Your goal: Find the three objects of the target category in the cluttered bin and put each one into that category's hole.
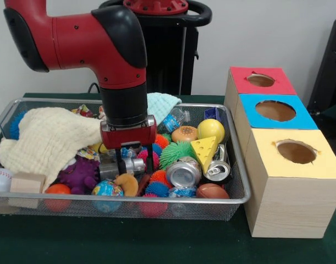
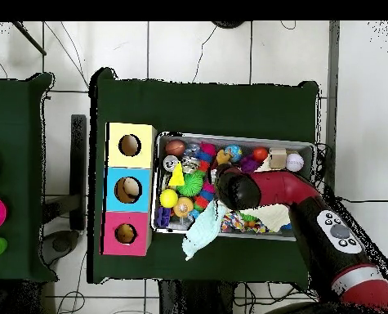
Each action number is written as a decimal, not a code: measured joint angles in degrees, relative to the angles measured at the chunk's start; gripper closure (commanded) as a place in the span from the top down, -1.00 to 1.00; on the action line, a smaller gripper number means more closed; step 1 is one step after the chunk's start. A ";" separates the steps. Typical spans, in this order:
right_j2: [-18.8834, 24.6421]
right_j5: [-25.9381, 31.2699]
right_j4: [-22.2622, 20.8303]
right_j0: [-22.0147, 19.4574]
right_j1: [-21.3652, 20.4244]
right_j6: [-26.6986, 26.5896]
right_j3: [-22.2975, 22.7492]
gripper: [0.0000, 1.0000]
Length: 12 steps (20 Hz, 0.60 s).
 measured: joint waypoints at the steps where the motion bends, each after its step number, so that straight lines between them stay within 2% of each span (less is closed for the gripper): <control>1: -0.01 -0.08 -0.01 0.01 -0.02 0.00 0.00 1.00; 5: -0.07 -0.87 -0.28 0.37 -0.38 0.00 0.00 1.00; 12: -2.21 -5.66 -2.94 4.36 -2.37 0.00 -0.06 1.00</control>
